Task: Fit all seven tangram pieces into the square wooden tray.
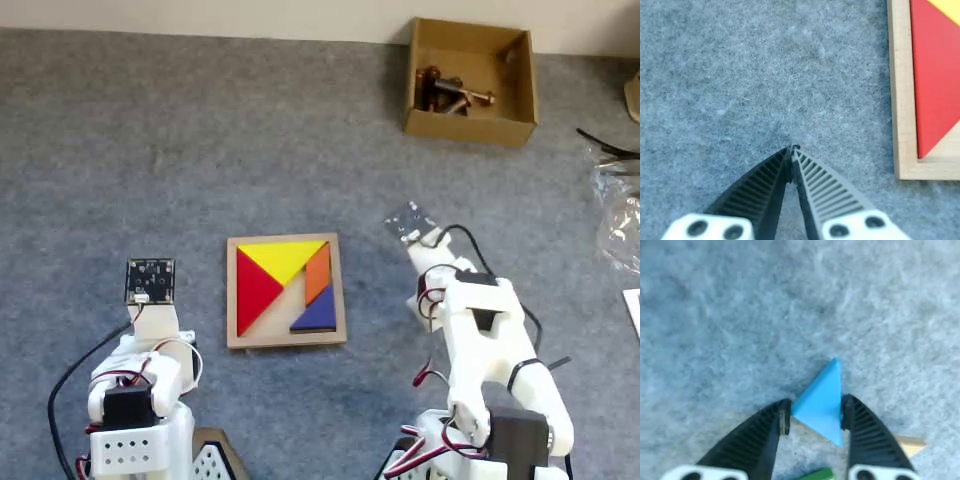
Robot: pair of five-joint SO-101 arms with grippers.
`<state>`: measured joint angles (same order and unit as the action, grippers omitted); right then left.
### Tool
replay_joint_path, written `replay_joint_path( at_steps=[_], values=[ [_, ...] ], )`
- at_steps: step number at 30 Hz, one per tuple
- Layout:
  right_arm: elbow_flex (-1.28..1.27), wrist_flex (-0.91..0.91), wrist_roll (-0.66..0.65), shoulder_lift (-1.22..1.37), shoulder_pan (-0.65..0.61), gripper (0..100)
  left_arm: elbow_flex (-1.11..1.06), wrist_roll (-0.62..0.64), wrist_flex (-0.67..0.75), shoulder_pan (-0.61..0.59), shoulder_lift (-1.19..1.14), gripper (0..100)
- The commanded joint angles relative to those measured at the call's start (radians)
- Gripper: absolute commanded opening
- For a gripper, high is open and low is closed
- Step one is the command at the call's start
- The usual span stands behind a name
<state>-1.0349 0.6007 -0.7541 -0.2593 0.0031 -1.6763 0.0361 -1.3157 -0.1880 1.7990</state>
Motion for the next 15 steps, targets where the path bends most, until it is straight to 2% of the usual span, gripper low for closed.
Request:
replay_joint_path(
  at_steps=[1, 15],
  values=[
    [0.01, -0.041, 0.026, -0.01, -0.027, 7.4, -0.021, 0.002, -0.008, -0.008, -0.007, 0],
    [0.008, -0.041, 0.028, -0.012, -0.027, 6.7, -0.021, 0.002, -0.008, -0.008, -0.007, 0]
  ],
)
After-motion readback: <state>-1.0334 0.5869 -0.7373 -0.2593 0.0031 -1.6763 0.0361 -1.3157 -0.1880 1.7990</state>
